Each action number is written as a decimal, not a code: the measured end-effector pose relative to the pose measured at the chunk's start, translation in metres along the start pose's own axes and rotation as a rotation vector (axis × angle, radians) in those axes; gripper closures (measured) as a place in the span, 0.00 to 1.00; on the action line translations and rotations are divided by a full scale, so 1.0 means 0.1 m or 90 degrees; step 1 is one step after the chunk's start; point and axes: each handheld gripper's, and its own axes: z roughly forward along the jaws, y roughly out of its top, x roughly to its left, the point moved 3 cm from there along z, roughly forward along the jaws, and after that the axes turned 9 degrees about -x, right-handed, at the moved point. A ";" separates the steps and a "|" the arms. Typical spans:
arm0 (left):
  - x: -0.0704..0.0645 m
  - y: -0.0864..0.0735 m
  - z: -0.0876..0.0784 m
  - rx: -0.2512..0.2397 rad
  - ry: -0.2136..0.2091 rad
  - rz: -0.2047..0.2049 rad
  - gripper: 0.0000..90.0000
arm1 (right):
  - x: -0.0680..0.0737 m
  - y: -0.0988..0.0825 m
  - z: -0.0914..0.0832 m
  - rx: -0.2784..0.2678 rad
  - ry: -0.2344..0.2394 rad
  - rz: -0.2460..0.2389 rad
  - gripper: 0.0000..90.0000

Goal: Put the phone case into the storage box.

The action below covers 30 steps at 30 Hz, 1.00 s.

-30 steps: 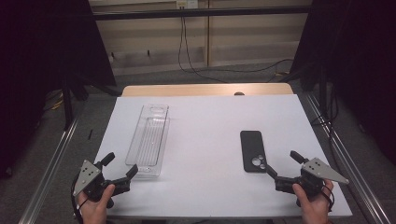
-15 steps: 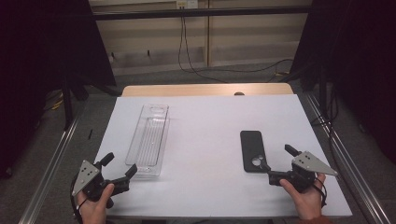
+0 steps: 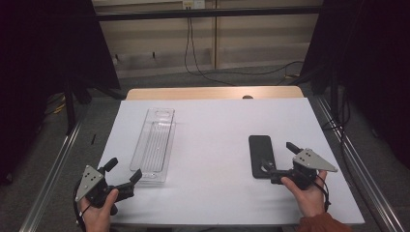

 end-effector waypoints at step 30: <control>0.01 0.00 0.00 0.002 0.001 -0.004 0.03 | -0.06 0.25 0.63 -0.024 0.034 0.047 0.01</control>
